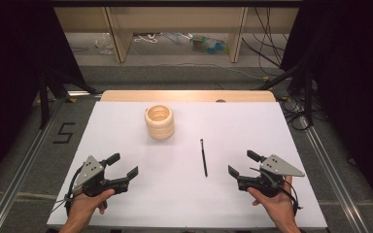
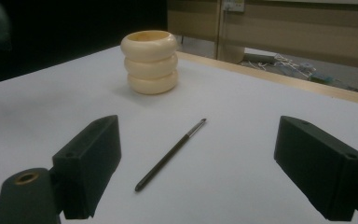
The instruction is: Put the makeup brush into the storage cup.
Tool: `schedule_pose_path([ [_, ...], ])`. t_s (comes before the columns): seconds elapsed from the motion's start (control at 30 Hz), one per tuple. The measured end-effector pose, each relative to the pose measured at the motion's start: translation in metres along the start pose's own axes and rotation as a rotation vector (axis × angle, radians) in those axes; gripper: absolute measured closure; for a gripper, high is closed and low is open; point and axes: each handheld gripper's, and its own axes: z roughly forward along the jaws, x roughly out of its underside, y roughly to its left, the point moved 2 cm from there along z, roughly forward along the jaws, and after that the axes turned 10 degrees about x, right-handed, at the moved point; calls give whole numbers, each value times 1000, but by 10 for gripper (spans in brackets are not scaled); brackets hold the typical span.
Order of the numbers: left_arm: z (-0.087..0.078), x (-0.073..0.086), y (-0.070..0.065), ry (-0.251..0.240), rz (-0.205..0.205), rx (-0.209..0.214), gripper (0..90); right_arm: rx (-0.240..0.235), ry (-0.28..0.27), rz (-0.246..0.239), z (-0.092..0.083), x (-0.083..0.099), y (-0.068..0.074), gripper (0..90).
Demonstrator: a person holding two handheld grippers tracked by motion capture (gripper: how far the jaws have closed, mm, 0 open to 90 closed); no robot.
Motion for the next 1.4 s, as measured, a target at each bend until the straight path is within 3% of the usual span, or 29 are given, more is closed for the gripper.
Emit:
schedule_pose_path([
  [0.13,0,0,0,0,4,4,156,2,-9,4,1,0,0,158],
  [0.53,1,0,0,-4,6,13,156,-8,43,-4,2,1,0,159],
  [0.67,1,0,-1,2,2,8,156,-37,55,6,6,2,-2,162],
  [0.87,1,0,-1,6,3,9,156,-44,76,3,10,0,-1,161],
  [0.93,1,1,0,8,1,6,156,-75,108,17,14,-2,2,161],
  [1.27,1,1,1,6,-5,8,156,-81,185,-84,34,-24,5,175],
  [1.4,1,1,1,9,-8,8,156,-82,232,-92,43,-30,7,175],
])
